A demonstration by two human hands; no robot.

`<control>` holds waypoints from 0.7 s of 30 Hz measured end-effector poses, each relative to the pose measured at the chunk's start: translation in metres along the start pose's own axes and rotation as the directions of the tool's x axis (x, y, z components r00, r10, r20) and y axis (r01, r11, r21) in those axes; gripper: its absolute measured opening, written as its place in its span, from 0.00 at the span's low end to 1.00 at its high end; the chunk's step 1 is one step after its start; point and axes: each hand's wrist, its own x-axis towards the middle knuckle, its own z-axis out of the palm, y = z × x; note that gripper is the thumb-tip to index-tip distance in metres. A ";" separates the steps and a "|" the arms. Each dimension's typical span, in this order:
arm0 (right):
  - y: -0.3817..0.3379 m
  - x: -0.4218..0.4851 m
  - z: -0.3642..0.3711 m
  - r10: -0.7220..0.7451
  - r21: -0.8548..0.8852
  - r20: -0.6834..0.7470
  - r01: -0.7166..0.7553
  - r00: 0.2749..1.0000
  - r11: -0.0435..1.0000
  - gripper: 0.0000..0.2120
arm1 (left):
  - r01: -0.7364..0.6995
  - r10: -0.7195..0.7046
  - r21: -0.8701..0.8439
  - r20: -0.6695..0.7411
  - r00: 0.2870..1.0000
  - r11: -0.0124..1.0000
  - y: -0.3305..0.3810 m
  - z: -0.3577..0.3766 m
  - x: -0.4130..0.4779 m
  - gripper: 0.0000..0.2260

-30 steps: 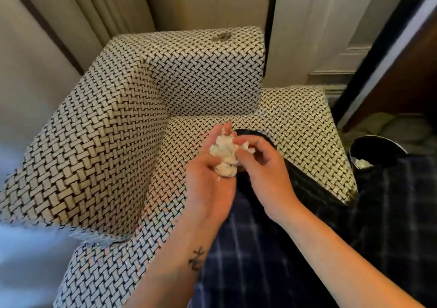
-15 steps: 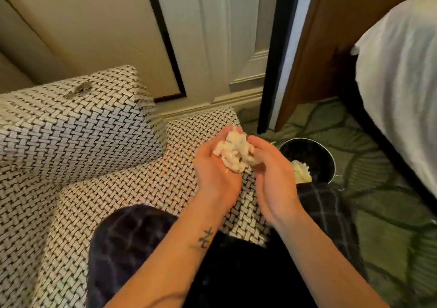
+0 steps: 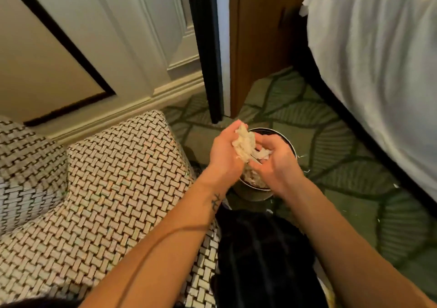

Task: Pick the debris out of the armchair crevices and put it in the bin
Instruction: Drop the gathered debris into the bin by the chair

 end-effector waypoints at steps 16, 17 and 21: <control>0.016 0.055 -0.072 0.137 0.172 -0.162 -0.108 0.977 0.979 0.07 | 0.290 -0.266 0.101 -0.200 0.943 0.952 -0.049 -0.007 0.061 0.11; 0.014 0.050 -0.067 0.135 0.156 -0.151 -0.111 0.979 0.981 0.09 | 0.291 -0.269 0.102 -0.185 0.945 0.951 -0.047 -0.007 0.053 0.11; 0.002 0.017 -0.036 0.105 0.106 -0.099 -0.095 0.989 0.990 0.15 | 0.242 -0.237 0.039 -0.104 0.966 0.970 -0.024 -0.011 0.012 0.17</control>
